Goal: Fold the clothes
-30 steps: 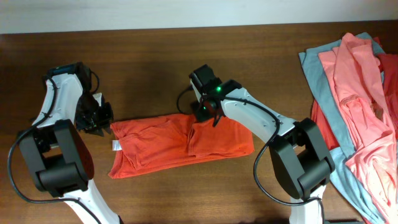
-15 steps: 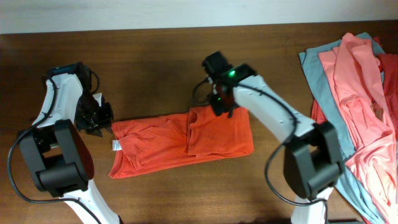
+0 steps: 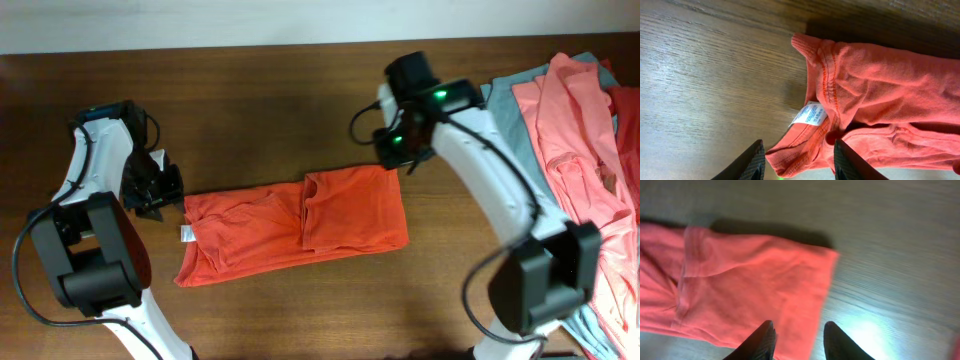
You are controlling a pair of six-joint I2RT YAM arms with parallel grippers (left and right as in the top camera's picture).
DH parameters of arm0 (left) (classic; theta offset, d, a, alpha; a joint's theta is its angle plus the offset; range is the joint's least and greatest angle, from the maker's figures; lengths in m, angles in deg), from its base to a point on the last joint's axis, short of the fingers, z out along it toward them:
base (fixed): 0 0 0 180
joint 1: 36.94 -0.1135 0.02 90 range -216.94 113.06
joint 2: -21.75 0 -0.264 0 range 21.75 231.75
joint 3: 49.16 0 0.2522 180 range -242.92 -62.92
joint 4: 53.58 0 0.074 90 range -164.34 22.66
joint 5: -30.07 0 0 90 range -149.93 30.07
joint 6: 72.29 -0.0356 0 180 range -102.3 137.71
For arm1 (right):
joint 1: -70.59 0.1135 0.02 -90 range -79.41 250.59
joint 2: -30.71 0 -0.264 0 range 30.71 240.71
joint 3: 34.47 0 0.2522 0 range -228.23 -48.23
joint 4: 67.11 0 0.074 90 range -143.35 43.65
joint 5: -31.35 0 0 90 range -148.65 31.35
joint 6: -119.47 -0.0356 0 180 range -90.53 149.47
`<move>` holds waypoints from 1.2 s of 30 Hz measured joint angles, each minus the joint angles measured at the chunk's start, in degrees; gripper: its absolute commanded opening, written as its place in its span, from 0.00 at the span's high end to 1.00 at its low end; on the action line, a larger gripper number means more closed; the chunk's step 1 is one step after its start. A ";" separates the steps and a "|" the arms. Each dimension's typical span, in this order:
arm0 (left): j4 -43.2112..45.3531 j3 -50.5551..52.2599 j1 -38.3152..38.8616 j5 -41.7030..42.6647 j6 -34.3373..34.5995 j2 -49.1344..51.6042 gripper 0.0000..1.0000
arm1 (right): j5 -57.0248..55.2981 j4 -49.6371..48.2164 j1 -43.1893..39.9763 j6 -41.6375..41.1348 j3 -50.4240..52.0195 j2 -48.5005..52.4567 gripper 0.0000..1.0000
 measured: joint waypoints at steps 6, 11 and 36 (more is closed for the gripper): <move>0.04 0.00 0.00 0.04 0.00 0.00 0.55 | 4.50 -9.81 7.74 0.13 2.36 11.30 0.62; 0.09 0.00 0.00 0.13 0.00 0.00 0.55 | 5.35 -16.57 12.22 -0.76 2.43 17.53 0.57; 1.53 0.00 0.00 3.76 -5.14 0.00 0.19 | -11.30 7.45 0.13 -1.95 -7.63 -8.04 0.25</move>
